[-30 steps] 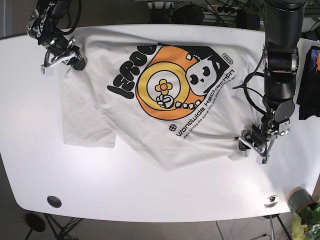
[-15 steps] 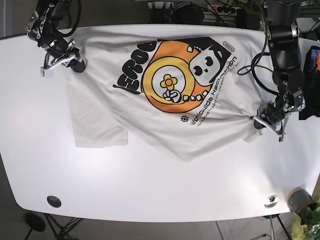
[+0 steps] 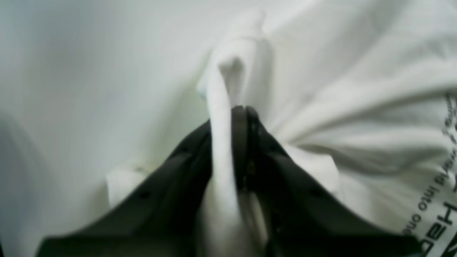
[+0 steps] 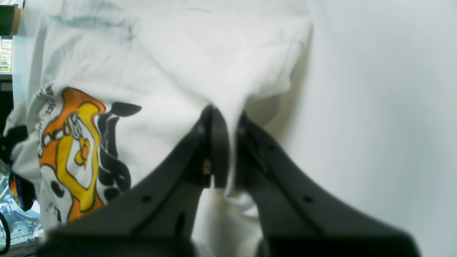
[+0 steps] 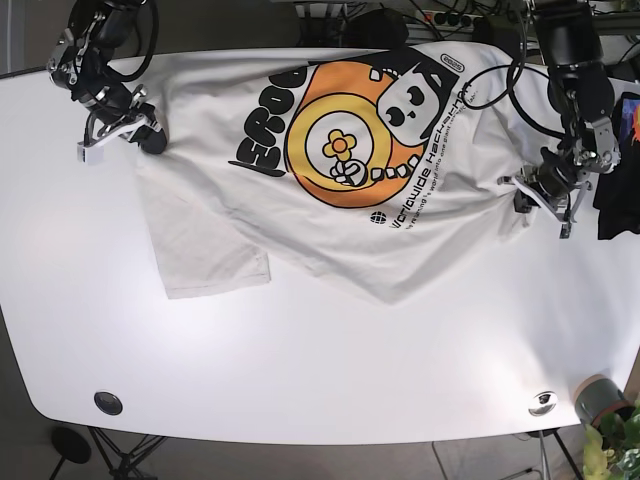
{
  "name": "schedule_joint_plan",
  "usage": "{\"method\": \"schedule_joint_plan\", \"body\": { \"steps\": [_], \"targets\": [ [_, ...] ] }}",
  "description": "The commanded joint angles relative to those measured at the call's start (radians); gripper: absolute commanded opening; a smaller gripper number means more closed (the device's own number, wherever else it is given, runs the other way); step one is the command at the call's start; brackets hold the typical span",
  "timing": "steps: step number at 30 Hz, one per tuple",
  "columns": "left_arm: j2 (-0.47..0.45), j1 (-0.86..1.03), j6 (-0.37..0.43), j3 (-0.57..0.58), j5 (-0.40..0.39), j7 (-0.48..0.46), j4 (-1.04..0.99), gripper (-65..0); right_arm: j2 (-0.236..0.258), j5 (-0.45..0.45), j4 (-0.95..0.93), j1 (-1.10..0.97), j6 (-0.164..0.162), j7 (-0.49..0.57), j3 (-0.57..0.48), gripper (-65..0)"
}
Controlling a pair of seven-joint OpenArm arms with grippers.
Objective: Fold the T-shirt properly
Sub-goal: 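Grasp the side edge with the left gripper and pull it outward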
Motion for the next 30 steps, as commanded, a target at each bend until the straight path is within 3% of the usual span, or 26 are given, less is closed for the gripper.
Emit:
{"method": "schedule_joint_plan", "body": {
  "steps": [1, 3, 11, 16, 21, 30],
  "targets": [
    [-0.02, 0.004, -0.002, -0.008, -0.012, -0.02, 0.052, -65.0, 0.013, 0.018, 0.021, 0.004, 0.009, 0.015, 0.002, -62.8],
    [-0.02, 0.016, -0.004, -0.008, -0.012, -0.012, 0.067, -64.2, 0.013, 0.018, 0.021, 0.004, 0.009, 0.015, 0.002, -62.8],
    [-0.02, 0.015, -0.004, -0.032, -0.024, 0.032, 0.127, -30.8, 0.013, 0.018, 0.021, 0.004, 0.009, 0.015, 0.0, -62.8],
    [-0.022, 0.029, -0.004, -0.121, -0.113, 0.063, 0.187, -18.1, 0.013, 0.018, 0.021, 0.004, 0.009, 0.015, 0.0, -62.8],
    [-0.023, 0.001, -0.004, -0.176, -0.141, 0.074, 0.182, -16.9, 0.013, 0.018, 0.021, 0.004, 0.011, 0.015, 0.0, -62.8],
    [-0.028, -0.125, -0.004, -0.158, -0.11, 0.08, 0.031, -16.8, 0.011, 0.018, 0.021, 0.004, 0.011, 0.015, 0.0, -62.8]
  ]
}}
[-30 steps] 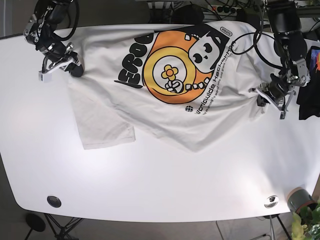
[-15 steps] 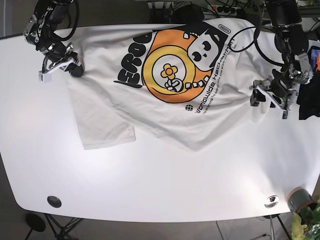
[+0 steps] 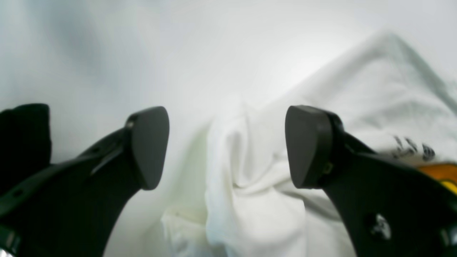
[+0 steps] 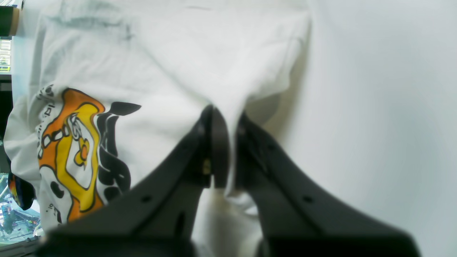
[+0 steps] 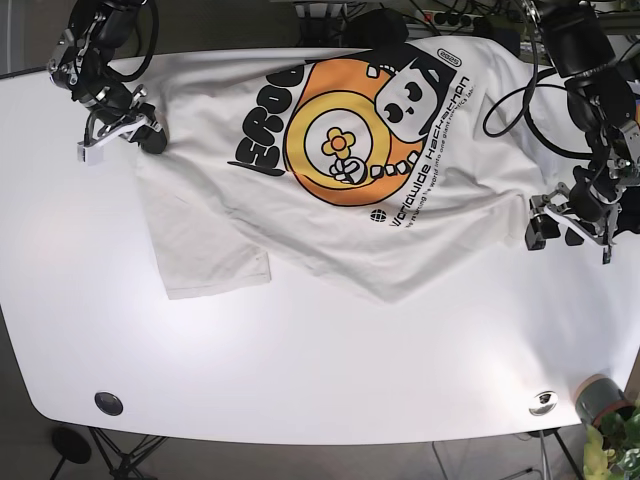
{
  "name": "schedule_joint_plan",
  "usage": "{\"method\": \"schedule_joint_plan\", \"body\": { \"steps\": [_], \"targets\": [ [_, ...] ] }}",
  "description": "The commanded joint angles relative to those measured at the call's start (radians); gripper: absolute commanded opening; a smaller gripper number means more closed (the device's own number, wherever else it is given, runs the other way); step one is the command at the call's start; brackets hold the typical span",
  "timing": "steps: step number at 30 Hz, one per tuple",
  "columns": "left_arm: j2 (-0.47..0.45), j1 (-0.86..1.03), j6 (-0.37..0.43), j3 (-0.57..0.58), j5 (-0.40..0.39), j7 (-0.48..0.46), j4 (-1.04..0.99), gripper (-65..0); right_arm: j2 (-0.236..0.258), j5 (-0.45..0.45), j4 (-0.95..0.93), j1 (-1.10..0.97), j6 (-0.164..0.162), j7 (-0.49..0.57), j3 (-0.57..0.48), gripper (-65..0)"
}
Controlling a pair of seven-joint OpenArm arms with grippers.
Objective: Fold the T-shirt properly
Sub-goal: 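Grasp the side edge with the left gripper and pull it outward, then lift the shirt by both grasped edges high above the table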
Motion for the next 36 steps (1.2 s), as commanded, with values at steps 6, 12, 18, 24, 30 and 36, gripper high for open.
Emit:
{"method": "schedule_joint_plan", "body": {
  "steps": [6, 12, 18, 24, 30, 36],
  "targets": [
    [-0.071, -0.126, -0.002, 0.131, 0.001, 0.001, -0.183, -16.8, 0.012, 0.021, 0.021, 0.004, 0.011, 0.013, 0.003, -62.8],
    [-0.083, -0.181, -0.066, 0.233, 0.005, -0.001, -0.256, -16.9, 0.012, 0.024, 0.021, 0.001, 0.011, 0.013, 0.003, -62.8],
    [-0.078, -0.234, -0.073, 0.297, 0.073, -0.001, -0.352, -16.8, 0.012, 0.026, 0.021, -0.002, 0.012, 0.013, 0.005, -62.8],
    [-0.077, -0.257, -0.132, 0.331, 0.111, -0.001, -0.405, -17.2, 0.012, 0.026, 0.021, -0.004, 0.012, 0.013, 0.005, -62.8],
    [-0.081, -0.246, -0.241, 0.366, 0.114, 0.005, -0.405, -18.7, 0.012, 0.026, 0.021, -0.002, 0.012, 0.013, 0.005, -62.8],
    [-0.081, -0.246, -0.277, 0.36, 0.114, -0.001, -0.408, -49.4, 0.012, 0.026, 0.021, 0.002, 0.012, 0.013, 0.005, -62.8]
  ]
}}
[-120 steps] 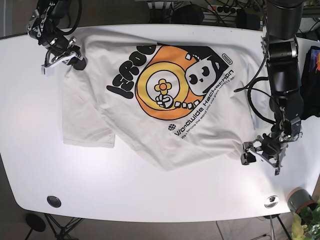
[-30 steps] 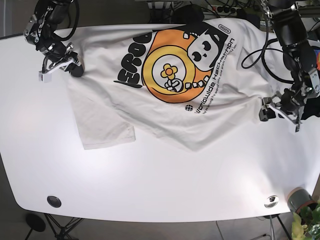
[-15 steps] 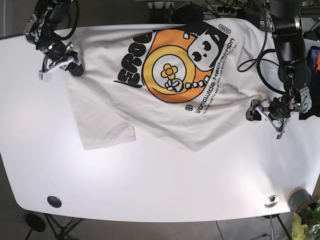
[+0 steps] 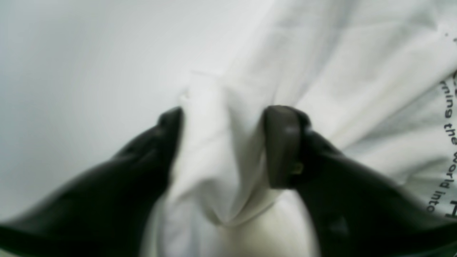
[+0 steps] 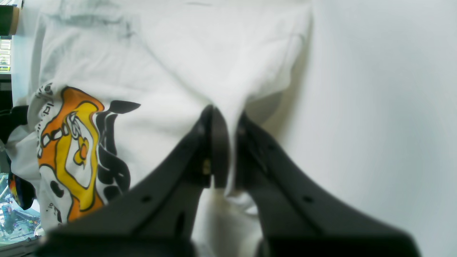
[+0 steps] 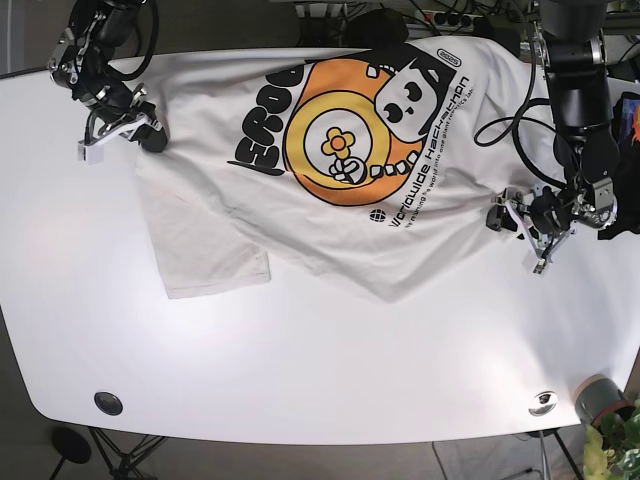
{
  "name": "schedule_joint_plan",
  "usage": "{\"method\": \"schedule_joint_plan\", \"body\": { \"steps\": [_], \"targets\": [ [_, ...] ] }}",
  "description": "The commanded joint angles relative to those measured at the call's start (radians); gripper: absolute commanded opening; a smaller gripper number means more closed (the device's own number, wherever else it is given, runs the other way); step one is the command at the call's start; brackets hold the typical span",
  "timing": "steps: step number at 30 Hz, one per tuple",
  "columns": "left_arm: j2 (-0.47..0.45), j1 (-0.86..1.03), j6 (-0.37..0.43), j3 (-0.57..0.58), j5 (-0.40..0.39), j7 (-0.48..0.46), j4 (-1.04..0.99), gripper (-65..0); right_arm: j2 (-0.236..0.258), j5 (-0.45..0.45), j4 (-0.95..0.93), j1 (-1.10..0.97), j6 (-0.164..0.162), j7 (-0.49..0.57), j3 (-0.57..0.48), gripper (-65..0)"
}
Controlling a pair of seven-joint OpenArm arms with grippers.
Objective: Fold the T-shirt properly
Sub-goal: 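Lift the shirt by both grasped edges high above the table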
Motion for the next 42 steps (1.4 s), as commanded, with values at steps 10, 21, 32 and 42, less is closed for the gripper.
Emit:
{"method": "schedule_joint_plan", "body": {
  "steps": [10, 21, 32, 42],
  "targets": [
    [-0.015, -0.018, -0.011, -0.025, -0.006, -0.007, 0.012, -65.0, 0.01, 0.021, 0.021, 0.008, 0.012, 0.013, 0.004, -62.8],
    [-0.014, -0.016, -0.011, -0.113, -0.006, -0.005, 0.015, -65.0, 0.01, 0.017, 0.021, 0.009, 0.012, 0.013, 0.004, -62.8],
    [0.046, -0.019, -0.008, -0.18, -0.008, 0.038, 0.144, -65.0, 0.133, 0.016, -0.017, 0.176, 0.004, 0.013, -0.114, -62.8],
    [0.08, -0.093, 0.004, -0.18, -0.006, 0.071, 0.362, -65.0, 0.211, 0.016, -0.136, 0.388, 0.004, 0.013, -0.177, -62.8]
  ]
}}
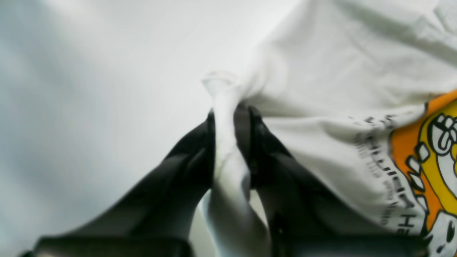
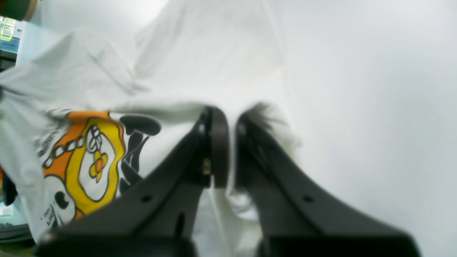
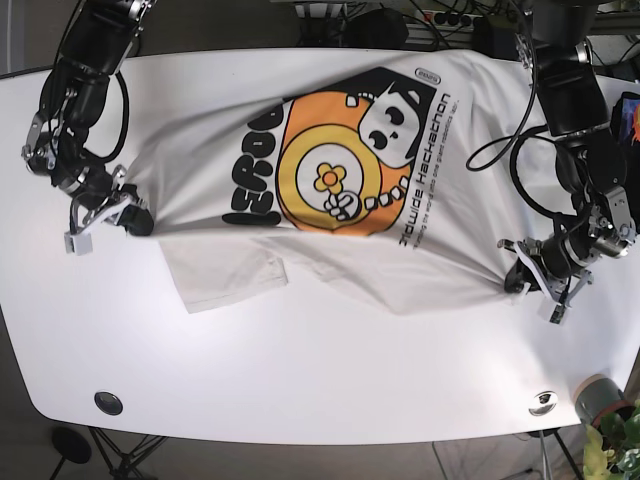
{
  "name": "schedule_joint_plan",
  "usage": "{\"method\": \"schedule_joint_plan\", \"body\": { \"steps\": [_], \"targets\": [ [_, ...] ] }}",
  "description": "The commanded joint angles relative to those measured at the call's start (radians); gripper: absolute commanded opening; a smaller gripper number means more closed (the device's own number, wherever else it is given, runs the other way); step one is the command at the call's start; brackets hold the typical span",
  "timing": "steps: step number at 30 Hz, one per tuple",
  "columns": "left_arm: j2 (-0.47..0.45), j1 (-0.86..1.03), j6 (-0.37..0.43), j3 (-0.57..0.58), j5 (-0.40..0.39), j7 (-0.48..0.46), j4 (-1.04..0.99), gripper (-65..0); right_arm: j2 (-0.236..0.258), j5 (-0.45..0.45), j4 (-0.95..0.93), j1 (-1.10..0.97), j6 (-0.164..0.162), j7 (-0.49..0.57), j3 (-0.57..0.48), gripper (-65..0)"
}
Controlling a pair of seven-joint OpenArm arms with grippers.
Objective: Fold the T-shirt properly
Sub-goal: 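Lift the shirt by both grasped edges high above the table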
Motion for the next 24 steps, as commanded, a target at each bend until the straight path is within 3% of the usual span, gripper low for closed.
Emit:
{"method": "schedule_joint_plan", "body": {
  "steps": [1, 8, 24],
  "targets": [
    [-0.001, -0.052, 0.026, -0.008, -0.02, -0.005, 0.059, -65.0, 0.054, 0.027, -0.018, 0.088, 0.008, 0.028, -0.019, -62.8],
    [-0.001, -0.163, 0.088, -0.009, -0.02, 0.029, 0.085, -65.0, 0.123, 0.027, -0.105, 0.256, 0.008, 0.028, -0.068, -62.8],
    [-0.001, -0.48, 0.168, -0.005, -0.017, 0.026, 0.036, -65.0, 0.258, 0.03, -0.342, 0.783, 0.008, 0.028, -0.313, -62.8]
  ]
}}
